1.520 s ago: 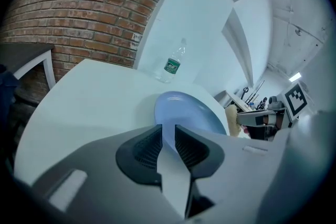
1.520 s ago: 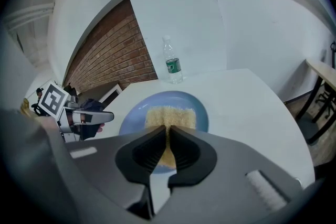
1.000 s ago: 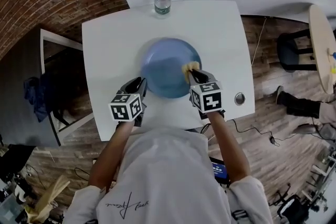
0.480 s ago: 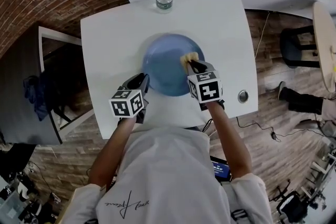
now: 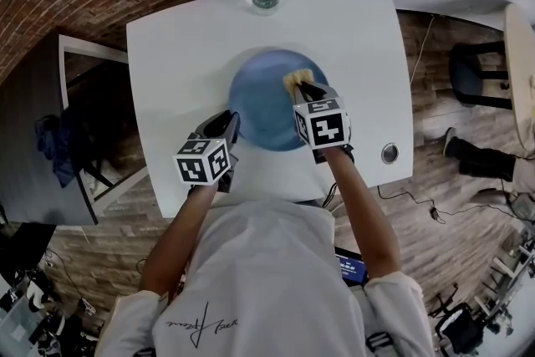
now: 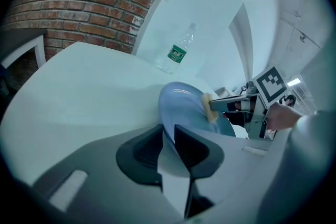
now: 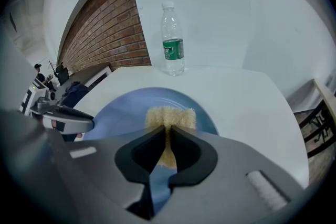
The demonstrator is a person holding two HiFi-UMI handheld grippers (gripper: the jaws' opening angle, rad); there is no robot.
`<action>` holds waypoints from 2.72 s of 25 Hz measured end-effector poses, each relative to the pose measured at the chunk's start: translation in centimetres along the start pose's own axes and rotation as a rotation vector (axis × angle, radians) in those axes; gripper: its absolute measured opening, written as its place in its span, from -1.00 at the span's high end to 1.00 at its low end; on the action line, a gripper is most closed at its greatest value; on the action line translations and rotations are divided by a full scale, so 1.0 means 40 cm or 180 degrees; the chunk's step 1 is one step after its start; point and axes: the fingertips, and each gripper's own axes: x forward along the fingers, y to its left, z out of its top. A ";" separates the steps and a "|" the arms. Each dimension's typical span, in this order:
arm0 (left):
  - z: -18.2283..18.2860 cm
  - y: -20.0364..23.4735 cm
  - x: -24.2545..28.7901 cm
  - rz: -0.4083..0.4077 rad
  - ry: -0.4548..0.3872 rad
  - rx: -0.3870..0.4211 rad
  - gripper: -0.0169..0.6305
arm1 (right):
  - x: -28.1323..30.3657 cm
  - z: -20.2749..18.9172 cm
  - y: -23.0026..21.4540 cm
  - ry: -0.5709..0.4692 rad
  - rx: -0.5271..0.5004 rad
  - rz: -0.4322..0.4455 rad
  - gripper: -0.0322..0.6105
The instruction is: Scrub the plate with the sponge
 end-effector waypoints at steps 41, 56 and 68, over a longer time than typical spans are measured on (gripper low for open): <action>-0.047 -0.044 -0.024 -0.0091 0.0293 0.0135 0.74 | 0.045 0.050 -0.007 -0.0150 0.0077 -0.0011 0.80; -0.052 -0.046 -0.021 -0.0085 0.0319 0.0170 0.73 | 0.059 0.056 0.006 -0.0151 0.0090 0.0035 0.80; -0.050 -0.044 -0.017 -0.0082 0.0326 0.0150 0.74 | 0.073 0.067 0.028 -0.0143 0.0070 0.0087 0.79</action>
